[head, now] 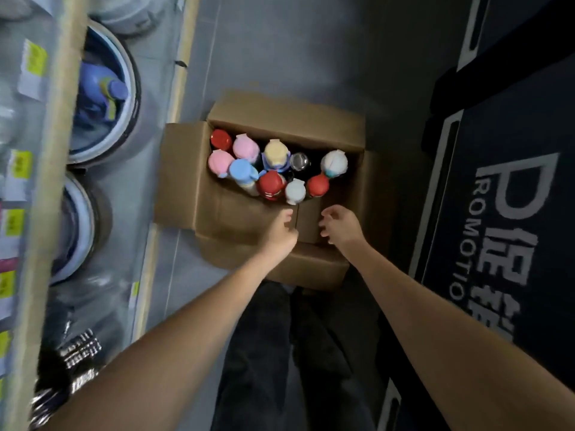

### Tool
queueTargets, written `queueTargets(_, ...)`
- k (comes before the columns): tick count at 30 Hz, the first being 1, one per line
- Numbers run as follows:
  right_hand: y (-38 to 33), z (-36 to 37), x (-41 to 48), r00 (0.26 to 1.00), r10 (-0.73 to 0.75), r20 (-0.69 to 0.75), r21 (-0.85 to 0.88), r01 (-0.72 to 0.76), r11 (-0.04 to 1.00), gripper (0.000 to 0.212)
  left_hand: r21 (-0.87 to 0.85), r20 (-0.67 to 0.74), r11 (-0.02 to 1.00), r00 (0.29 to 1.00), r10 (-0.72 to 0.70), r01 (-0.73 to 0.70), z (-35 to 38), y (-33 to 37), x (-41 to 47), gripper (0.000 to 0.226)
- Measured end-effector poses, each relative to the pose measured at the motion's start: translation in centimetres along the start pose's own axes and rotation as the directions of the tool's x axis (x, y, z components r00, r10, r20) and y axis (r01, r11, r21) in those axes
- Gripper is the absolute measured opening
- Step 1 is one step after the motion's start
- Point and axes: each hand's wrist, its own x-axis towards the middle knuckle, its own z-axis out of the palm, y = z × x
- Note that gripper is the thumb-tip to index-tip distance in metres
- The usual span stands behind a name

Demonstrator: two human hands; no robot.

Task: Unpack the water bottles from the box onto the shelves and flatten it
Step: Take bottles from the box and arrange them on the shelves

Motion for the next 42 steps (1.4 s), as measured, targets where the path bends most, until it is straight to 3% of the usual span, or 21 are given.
queueTargets(5,3.7,2.0,10.2,0.998,0.053,-0.029,0.007,-0.052,0.999,0.021,0.023,0.016,0.993,0.993,0.114,-0.114,4.1,-1.3,11.1,0.050)
queueTargets(10,5.5,3.4,18.4,0.995,0.079,-0.067,0.043,-0.076,0.996,0.036,0.175,0.095,0.947,0.962,0.258,-0.271,6.8,-1.3,19.4,0.059)
queueTargets(13,5.4,4.1,21.2,0.994,0.102,-0.027,0.165,-0.096,0.982,0.053,0.262,0.165,0.928,0.959,0.229,-0.266,7.8,-1.4,22.2,0.064)
queueTargets(16,6.0,5.1,23.4,0.990,0.134,0.037,0.286,-0.139,0.948,0.050,0.332,0.192,0.917,0.968,0.164,-0.221,8.9,-2.1,24.3,0.068)
queueTargets(20,6.9,5.5,24.2,0.972,0.213,0.102,0.442,-0.236,0.865,0.059,0.243,0.156,0.931,0.959,0.239,-0.272,9.7,-2.5,24.7,0.045)
queueTargets(24,8.4,5.2,23.9,0.963,0.270,-0.011,0.501,-0.228,0.835,0.057,0.071,0.199,0.974,0.960,0.197,-0.215,10.3,-3.6,23.9,0.056)
queueTargets(32,9.2,3.8,17.9,0.940,0.311,-0.141,0.303,-0.258,0.917,0.055,-0.041,0.287,0.991,0.949,0.131,-0.125,9.9,-5.4,19.0,0.054)
queueTargets(36,7.7,2.6,11.7,0.951,0.297,-0.089,0.188,-0.276,0.942,0.048,-0.031,0.313,0.991,0.940,0.135,-0.132,8.4,-5.3,13.6,0.063)
queueTargets(42,3.0,0.8,0.9,0.980,0.186,0.071,-0.038,-0.183,0.982,0.054,0.189,0.415,0.972,0.908,0.053,-0.143,2.0,-4.2,4.5,0.074)
